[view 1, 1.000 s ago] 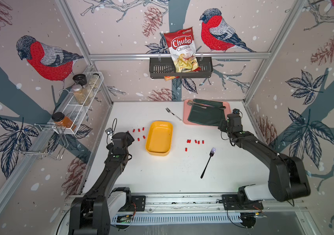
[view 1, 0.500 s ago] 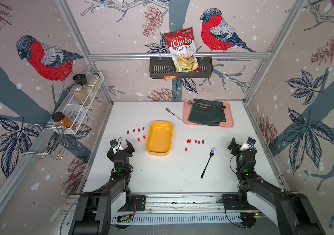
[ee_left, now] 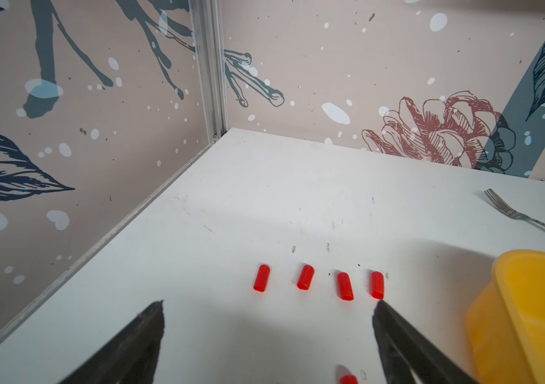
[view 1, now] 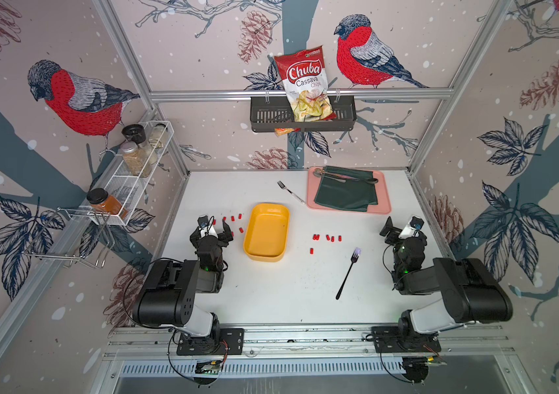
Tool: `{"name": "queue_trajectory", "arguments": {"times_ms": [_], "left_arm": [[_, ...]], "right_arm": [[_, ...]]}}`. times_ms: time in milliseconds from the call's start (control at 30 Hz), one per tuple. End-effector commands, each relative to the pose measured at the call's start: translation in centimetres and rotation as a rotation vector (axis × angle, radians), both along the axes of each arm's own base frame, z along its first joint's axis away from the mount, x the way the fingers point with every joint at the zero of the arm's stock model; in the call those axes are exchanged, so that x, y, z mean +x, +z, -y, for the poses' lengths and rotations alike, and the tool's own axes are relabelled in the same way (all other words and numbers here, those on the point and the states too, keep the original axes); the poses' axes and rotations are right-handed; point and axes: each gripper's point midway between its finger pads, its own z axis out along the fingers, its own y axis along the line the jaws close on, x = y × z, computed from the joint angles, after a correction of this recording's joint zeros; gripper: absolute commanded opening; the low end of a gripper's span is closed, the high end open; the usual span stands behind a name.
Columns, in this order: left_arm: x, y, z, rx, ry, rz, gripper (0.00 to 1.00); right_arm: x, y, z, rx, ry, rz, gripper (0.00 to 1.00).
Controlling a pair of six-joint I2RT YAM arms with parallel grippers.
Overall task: Take the screw protection sleeves out of the storage box
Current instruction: Reset both arms
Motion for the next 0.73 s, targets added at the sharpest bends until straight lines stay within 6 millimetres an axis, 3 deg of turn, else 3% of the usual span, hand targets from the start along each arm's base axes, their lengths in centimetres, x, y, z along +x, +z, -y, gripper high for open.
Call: {"name": "queue_trajectory", "arguments": {"times_ms": [0, 700], "left_arm": [[0.33, 1.24, 0.05, 0.017, -0.002, 0.045, 0.97], [0.3, 1.18, 0.02, 0.018, 0.001, 0.041, 0.97]], "right_arm": [[0.71, 0.27, 0.26, 0.021, -0.015, -0.017, 1.0], [0.74, 0.47, 0.01, -0.003, -0.018, -0.008, 1.0]]}}
